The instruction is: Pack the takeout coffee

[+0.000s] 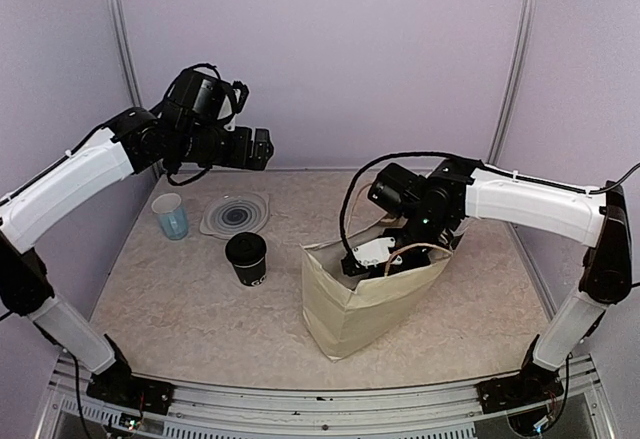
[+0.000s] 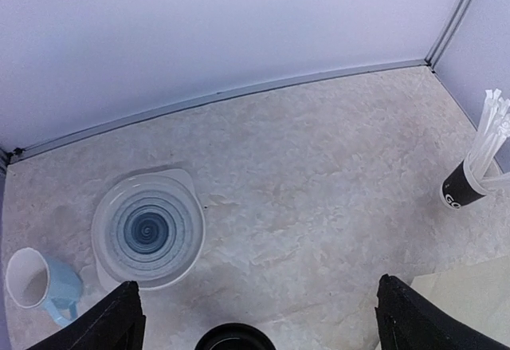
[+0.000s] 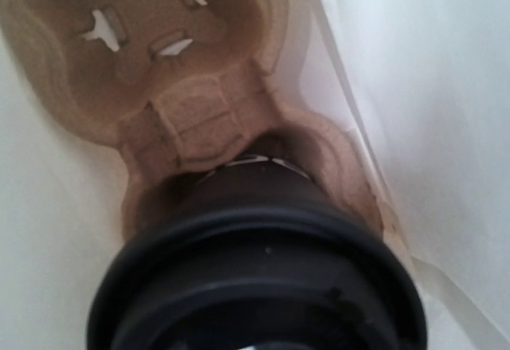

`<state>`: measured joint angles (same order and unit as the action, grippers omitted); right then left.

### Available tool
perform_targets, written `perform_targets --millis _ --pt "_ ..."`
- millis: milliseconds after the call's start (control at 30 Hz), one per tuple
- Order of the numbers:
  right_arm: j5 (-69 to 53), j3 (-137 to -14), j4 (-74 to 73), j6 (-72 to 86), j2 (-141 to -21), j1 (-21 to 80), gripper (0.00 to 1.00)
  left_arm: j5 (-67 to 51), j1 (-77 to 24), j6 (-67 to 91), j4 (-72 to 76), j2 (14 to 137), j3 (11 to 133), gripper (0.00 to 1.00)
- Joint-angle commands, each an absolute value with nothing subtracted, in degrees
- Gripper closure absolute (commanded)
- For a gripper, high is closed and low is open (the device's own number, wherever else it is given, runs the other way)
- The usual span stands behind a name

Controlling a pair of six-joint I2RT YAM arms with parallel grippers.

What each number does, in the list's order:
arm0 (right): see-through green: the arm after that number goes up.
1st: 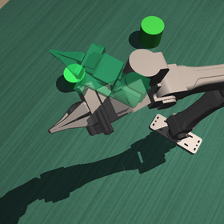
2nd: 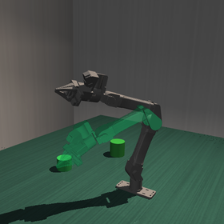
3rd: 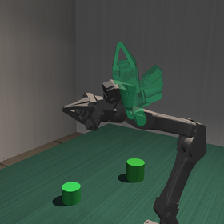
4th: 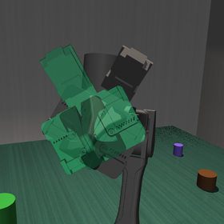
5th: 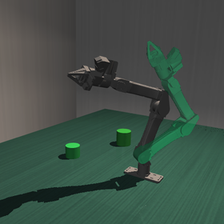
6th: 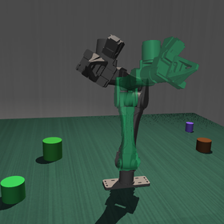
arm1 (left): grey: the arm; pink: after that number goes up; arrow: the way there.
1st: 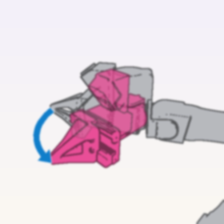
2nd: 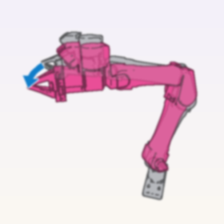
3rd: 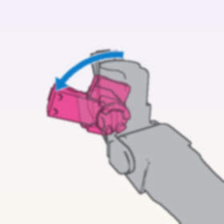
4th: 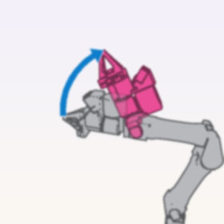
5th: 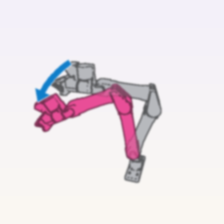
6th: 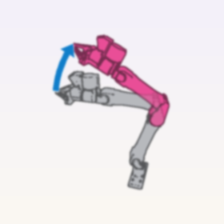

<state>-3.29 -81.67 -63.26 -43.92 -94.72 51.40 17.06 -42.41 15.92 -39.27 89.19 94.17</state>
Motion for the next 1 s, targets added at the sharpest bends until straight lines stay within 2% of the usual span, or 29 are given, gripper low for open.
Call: perform_targets --millis 0,67,167,200,267,367,500,767,967 --pt "-6.9 -83.1 -65.4 -42.1 -96.7 50.3 0.23 19.5 -41.4 12.6 -46.6 87.0 95.3 0.02" --pt "-7.4 -83.9 -65.3 -43.3 -95.3 50.2 0.16 17.7 -41.4 13.6 -54.2 88.0 98.1 0.06" --pt "-8.4 -85.2 -65.8 -44.2 -93.5 50.0 0.11 13.6 -41.4 17.8 -63.2 90.5 101.0 0.09" --pt "-9.1 -85.7 -66.4 -44.3 -93.1 50.0 0.1 12.0 -41.4 19.1 -65.4 91.2 101.2 0.04" --pt "-10.5 -86.6 -67.4 -44.1 -92.8 50.0 0.08 8.6 -42.2 21.2 -67.9 91.9 100.7 0.01" --pt "-12.2 -88.4 -69.0 -43.3 -93.0 50.0 0.07 7.0 -44.0 23.6 -69.3 91.8 99.5 0.01" --pt "-13.3 -90.2 -70.2 -43.0 -92.8 49.8 0.06 2.7 -43.9 25.8 -71.7 93.3 98.4 0.07" --pt "-13.5 -93.9 -72.5 -44.2 -93.2 49.4 0.03 6.2 -42.4 26.4 -76.4 100.0 99.5 0.08" --pt "-16.4 -93.7 -74.6 -44.1 -93.9 49.1 0.05 9.3 -41.3 25.9 -75.5 104.5 99.2 0.06"
